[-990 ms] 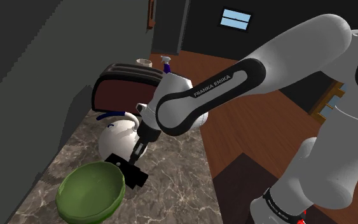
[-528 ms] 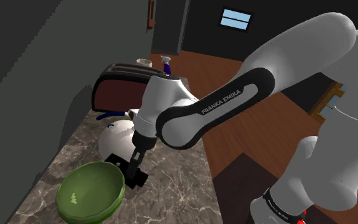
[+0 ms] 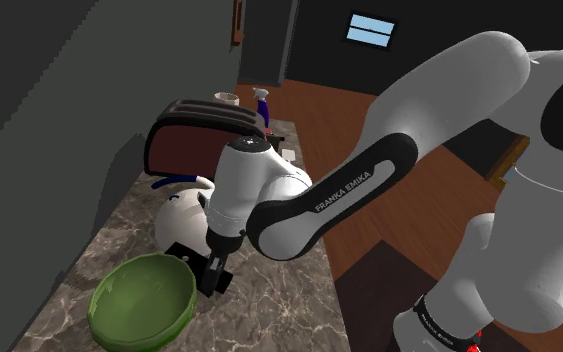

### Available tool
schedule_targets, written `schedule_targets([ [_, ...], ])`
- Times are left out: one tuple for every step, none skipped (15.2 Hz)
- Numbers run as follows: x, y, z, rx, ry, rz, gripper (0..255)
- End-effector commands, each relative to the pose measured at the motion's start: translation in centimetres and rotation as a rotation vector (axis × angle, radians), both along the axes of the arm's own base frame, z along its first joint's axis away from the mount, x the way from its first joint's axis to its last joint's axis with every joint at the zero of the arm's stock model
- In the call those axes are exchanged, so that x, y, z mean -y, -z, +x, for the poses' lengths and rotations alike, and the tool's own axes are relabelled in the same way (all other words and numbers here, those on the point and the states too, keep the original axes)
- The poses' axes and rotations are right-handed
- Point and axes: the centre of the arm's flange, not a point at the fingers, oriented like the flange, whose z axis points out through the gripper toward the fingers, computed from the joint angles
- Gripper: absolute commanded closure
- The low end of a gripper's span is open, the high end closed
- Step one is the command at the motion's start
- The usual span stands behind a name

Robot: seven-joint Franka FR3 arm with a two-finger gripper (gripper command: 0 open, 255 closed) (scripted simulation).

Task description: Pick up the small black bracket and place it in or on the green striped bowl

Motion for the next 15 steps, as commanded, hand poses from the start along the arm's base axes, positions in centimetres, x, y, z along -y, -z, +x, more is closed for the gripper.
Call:
schedule_targets([
  [-0.09,0.36,-0.03,0.001,0.000,0.000,0],
  [-0.09,0.36,-0.03,0.001,0.000,0.000,0],
  [-0.09,0.36,-0.03,0.001,0.000,0.000,0],
  [-0.09,0.36,-0.03,0.001,0.000,0.000,0],
  [-0.09,0.36,-0.03,0.001,0.000,0.000,0],
  [-0.09,0.36,-0.03,0.001,0.000,0.000,0],
  [-0.09,0.35,-0.03,0.000,0.000,0.000,0],
  [-0.09,0.35,-0.03,0.000,0.000,0.000,255],
  [-0.09,0.35,-0.03,0.000,0.000,0.000,255],
  [-0.08,0.35,-0.03,0.000,0.000,0.000,255],
  [-0.08,0.34,-0.03,0.000,0.000,0.000,255],
  [-0.08,0.33,-0.03,0.000,0.000,0.000,255],
  [-0.09,0.32,-0.03,0.000,0.000,0.000,255],
  [-0.10,0.30,-0.04,0.000,0.000,0.000,255],
  [-0.12,0.29,-0.03,0.000,0.000,0.000,255],
])
